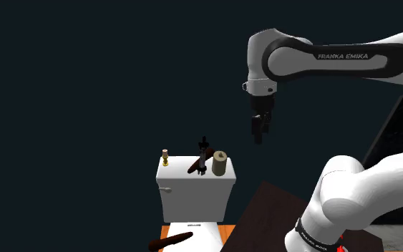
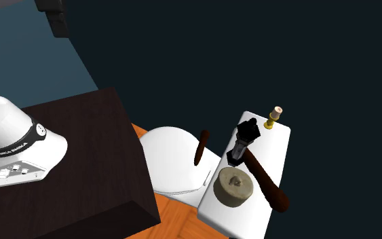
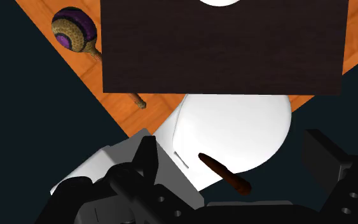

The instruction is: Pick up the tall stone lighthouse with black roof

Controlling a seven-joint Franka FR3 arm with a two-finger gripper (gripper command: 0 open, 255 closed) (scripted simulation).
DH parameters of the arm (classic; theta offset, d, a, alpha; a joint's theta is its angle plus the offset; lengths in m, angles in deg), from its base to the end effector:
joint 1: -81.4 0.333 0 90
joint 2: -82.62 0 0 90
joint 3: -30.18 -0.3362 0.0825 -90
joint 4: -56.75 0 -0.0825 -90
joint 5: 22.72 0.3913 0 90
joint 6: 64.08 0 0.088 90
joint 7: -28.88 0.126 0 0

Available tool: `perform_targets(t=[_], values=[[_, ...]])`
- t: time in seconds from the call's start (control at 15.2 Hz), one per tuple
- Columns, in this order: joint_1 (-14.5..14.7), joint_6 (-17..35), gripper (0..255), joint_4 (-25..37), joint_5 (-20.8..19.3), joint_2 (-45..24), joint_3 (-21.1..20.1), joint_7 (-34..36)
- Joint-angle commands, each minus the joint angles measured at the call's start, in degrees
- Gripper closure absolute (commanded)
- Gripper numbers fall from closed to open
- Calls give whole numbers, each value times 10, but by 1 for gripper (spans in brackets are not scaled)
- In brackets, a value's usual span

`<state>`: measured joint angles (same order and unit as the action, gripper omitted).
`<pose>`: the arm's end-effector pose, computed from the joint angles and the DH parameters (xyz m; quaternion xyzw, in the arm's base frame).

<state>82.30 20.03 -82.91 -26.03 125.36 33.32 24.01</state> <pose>0.2884 -0.0221 0.5279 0.9931 0.0324 -0.1123 0.0043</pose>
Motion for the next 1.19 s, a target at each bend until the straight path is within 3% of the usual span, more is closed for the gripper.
perform_targets(t=[0.0,0.59,1.12], values=[[0,0,0,0,0,0,0,0],[-5,129,0,51,-20,-184,69,-93],[-8,206,0,150,6,-370,112,-181]])
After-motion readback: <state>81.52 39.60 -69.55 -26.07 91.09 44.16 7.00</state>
